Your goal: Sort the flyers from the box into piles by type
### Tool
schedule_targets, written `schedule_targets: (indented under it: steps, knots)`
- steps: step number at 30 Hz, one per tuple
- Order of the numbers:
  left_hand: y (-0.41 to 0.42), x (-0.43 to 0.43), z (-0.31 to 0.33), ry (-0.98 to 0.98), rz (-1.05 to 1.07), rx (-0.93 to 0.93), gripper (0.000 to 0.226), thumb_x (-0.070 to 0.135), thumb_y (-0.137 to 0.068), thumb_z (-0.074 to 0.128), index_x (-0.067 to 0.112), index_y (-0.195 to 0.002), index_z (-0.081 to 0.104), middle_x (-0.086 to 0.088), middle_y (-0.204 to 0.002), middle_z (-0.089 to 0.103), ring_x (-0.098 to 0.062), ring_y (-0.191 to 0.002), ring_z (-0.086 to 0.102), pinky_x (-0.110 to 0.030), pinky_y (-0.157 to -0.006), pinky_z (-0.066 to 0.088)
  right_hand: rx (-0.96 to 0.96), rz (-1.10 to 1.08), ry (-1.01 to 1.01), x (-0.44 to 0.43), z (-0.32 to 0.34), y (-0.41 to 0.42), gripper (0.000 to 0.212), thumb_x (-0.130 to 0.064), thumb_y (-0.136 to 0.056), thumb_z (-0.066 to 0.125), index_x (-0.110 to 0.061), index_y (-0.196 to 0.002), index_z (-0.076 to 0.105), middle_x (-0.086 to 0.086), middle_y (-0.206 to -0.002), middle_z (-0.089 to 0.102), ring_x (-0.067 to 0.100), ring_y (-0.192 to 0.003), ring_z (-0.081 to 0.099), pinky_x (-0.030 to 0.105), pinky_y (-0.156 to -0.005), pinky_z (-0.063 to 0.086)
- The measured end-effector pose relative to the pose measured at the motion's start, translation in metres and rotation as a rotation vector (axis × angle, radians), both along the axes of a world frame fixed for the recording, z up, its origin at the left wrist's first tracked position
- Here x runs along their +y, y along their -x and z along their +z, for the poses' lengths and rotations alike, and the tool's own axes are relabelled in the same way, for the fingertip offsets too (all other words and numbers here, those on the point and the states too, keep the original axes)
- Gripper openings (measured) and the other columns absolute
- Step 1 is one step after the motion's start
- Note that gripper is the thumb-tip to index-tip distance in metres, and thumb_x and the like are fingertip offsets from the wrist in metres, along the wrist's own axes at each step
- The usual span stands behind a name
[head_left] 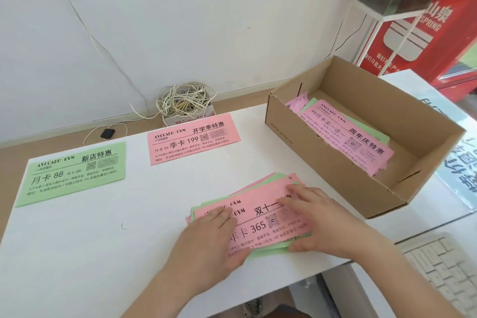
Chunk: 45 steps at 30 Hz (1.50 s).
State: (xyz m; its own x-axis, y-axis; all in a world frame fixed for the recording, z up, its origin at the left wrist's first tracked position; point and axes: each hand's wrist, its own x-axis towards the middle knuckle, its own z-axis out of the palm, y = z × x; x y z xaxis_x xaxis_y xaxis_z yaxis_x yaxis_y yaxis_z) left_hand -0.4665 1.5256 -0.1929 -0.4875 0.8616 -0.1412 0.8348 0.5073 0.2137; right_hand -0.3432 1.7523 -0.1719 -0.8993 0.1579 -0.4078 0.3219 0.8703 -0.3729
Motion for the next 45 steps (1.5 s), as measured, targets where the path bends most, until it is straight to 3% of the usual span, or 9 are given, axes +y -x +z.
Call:
schedule_targets:
  steps: [3, 5, 9, 19, 29, 31, 34, 39, 45]
  knots:
    - [-0.001, 0.003, 0.010, 0.009, -0.084, 0.043, 0.019, 0.041, -0.085, 0.052, 0.028, -0.076, 0.063, 0.013, -0.085, 0.067, -0.009, -0.078, 0.066, -0.022, -0.054, 0.050, 0.015, -0.049, 0.078, 0.000, 0.003, 0.002, 0.086, -0.060, -0.071, 0.071, -0.041, -0.144, 0.031, -0.017, -0.157, 0.011, 0.006, -0.142, 0.009, 0.031, -0.116, 0.019]
    - [0.000, 0.006, 0.016, 0.073, -0.092, 0.010, 0.006, 0.026, -0.092, 0.051, 0.026, -0.090, 0.056, 0.010, -0.092, 0.062, -0.014, -0.082, 0.062, -0.029, -0.062, 0.047, 0.047, -0.078, 0.070, -0.001, 0.005, 0.004, 0.070, -0.053, -0.078, 0.068, -0.039, -0.141, 0.039, -0.018, -0.155, 0.019, 0.007, -0.140, 0.017, 0.025, -0.114, 0.021]
    - [0.004, 0.000, 0.013, -0.067, 0.192, -0.124, 0.025, 0.040, -0.097, 0.045, 0.025, -0.099, 0.065, 0.009, -0.100, 0.068, -0.014, -0.092, 0.061, -0.028, -0.081, 0.044, 0.155, -0.119, 0.047, -0.005, 0.006, 0.007, 0.039, -0.039, -0.085, 0.068, -0.033, -0.123, 0.061, -0.015, -0.135, 0.051, 0.011, -0.124, 0.044, 0.024, -0.102, 0.035]
    - [0.009, -0.012, 0.012, -0.247, 0.514, -0.389, 0.048, 0.046, -0.073, 0.075, 0.017, -0.058, 0.039, 0.009, -0.057, 0.056, -0.010, -0.056, 0.048, -0.026, -0.055, 0.037, 0.232, -0.481, 0.622, -0.014, 0.005, 0.003, 0.077, -0.012, -0.076, 0.079, -0.032, -0.138, 0.040, -0.010, -0.120, 0.060, -0.003, -0.092, 0.064, 0.018, -0.074, 0.054]
    - [0.000, -0.027, 0.015, -0.380, 0.466, -0.331, 0.015, 0.027, -0.096, 0.049, 0.033, -0.091, 0.036, 0.006, -0.060, 0.053, -0.014, -0.049, 0.045, -0.021, -0.048, 0.035, 0.325, -0.634, 0.350, -0.030, -0.011, 0.005, 0.055, -0.010, -0.086, 0.064, -0.036, -0.131, 0.048, -0.007, -0.079, 0.065, 0.006, -0.073, 0.060, 0.021, -0.063, 0.047]
    - [-0.003, -0.029, 0.021, -0.258, 0.306, -0.125, 0.045, 0.018, -0.088, 0.062, 0.043, -0.114, 0.036, 0.009, -0.073, 0.065, -0.010, -0.046, 0.051, -0.019, -0.045, 0.041, 0.331, -0.639, 0.328, -0.031, -0.010, 0.005, 0.042, -0.015, -0.088, 0.063, -0.038, -0.123, 0.054, -0.007, -0.073, 0.066, 0.006, -0.069, 0.061, 0.023, -0.062, 0.047]
    - [-0.014, -0.030, 0.011, -0.047, 0.087, 0.072, 0.091, 0.019, -0.050, 0.087, 0.037, -0.128, 0.044, 0.009, -0.101, 0.070, -0.012, -0.065, 0.067, -0.023, -0.041, 0.047, 0.321, -0.734, 0.497, -0.033, -0.001, 0.006, 0.021, -0.025, -0.096, 0.054, -0.029, -0.113, 0.066, -0.009, -0.063, 0.066, 0.007, -0.064, 0.060, 0.023, -0.060, 0.044]
    - [-0.033, -0.003, 0.015, 0.258, 0.023, 0.076, 0.069, 0.048, -0.069, 0.075, 0.035, -0.131, 0.048, -0.019, -0.130, 0.048, -0.043, -0.113, 0.055, -0.050, -0.065, 0.055, 0.128, -0.682, 0.679, -0.029, 0.019, 0.012, 0.038, -0.040, -0.095, 0.051, -0.007, -0.093, 0.070, -0.007, -0.065, 0.070, 0.001, -0.053, 0.061, 0.015, -0.048, 0.046]
    - [-0.010, -0.027, 0.028, -0.073, 0.356, -0.113, 0.085, 0.059, -0.082, 0.057, 0.041, -0.147, 0.005, 0.019, -0.152, 0.008, -0.005, -0.136, 0.018, -0.021, -0.109, 0.024, 0.280, -0.398, 0.497, -0.029, 0.032, 0.015, 0.027, -0.002, -0.090, 0.055, -0.027, -0.091, 0.066, -0.012, -0.088, 0.073, 0.011, -0.085, 0.068, 0.039, -0.081, 0.054]
